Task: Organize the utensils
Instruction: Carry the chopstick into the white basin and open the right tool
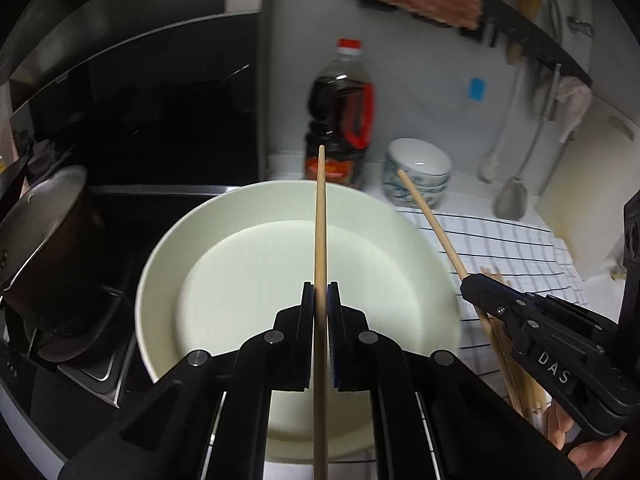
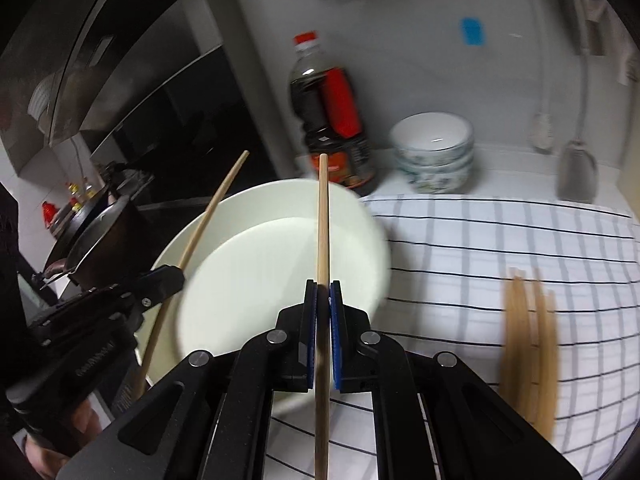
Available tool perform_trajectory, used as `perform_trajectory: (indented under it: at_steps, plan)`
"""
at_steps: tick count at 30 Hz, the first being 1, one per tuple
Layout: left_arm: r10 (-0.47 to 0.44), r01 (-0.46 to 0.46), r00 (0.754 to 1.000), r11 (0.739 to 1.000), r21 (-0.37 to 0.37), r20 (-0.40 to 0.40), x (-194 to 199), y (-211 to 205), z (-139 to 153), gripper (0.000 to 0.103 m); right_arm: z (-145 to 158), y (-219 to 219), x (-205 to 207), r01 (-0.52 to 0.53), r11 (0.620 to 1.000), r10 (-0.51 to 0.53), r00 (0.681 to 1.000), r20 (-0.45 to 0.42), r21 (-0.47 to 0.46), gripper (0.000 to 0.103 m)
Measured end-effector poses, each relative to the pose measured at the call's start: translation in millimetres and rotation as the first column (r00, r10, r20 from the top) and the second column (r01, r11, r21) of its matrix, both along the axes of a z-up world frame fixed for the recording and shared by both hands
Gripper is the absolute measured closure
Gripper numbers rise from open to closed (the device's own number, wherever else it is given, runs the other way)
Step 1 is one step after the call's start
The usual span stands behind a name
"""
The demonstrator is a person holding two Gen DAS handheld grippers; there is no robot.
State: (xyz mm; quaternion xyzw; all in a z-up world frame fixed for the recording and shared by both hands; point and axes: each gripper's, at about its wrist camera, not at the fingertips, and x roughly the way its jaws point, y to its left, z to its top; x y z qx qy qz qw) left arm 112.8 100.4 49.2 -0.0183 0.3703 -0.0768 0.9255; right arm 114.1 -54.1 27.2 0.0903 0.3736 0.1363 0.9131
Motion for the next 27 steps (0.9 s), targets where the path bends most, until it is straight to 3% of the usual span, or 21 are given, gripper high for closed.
perform_trajectory:
  at_steps: [8, 13, 18, 20, 21, 22, 23, 27]
  plan:
    - [0.047, -0.046, 0.996, 0.999, 0.008, -0.070, 34.7, 34.2, -31.1, 0.096, -21.7, 49.9, 46.7, -0.039, 0.999, 0.038, 0.994, -0.106, -0.005, 0.097]
    - [0.045, -0.045, 0.993, 0.999, 0.005, -0.109, 44.8, 39.0, -47.6, 0.096, -39.0, 56.4, 64.9, -0.032, 0.999, 0.029, 0.984, -0.174, -0.013, 0.097]
    - [0.058, -0.056, 0.989, 0.998, 0.015, -0.135, 49.6, 42.5, -59.1, 0.095, -45.5, 57.4, 70.2, -0.028, 0.999, 0.020, 0.982, -0.188, -0.037, 0.097]
    - [0.087, -0.083, 0.988, 0.996, 0.036, -0.127, 47.7, 44.3, -59.4, 0.086, -45.2, 56.7, 70.0, -0.026, 0.999, 0.017, 0.982, -0.189, -0.047, 0.094]
    - [0.096, -0.092, 0.988, 0.995, 0.040, -0.119, 46.3, 44.5, -58.3, 0.070, -43.8, 55.5, 67.9, -0.024, 0.998, 0.015, 0.983, -0.182, -0.051, 0.092]
    - [0.104, -0.100, 0.989, 0.994, 0.037, -0.106, 43.8, 46.4, -56.4, 0.047, -41.7, 54.2, 65.4, -0.018, 0.998, 0.008, 0.985, -0.171, -0.059, 0.091]
    - [0.115, -0.113, 0.990, 0.993, 0.035, -0.085, 39.6, 49.1, -53.4, 0.039, -39.4, 53.2, 63.4, -0.013, 0.998, 0.002, 0.987, -0.159, -0.068, 0.091]
    - [0.134, -0.132, 0.989, 0.991, 0.034, -0.059, 30.9, 54.7, -46.3, 0.037, -35.6, 46.7, 59.1, -0.001, 0.997, -0.011, 0.989, -0.147, -0.082, 0.091]
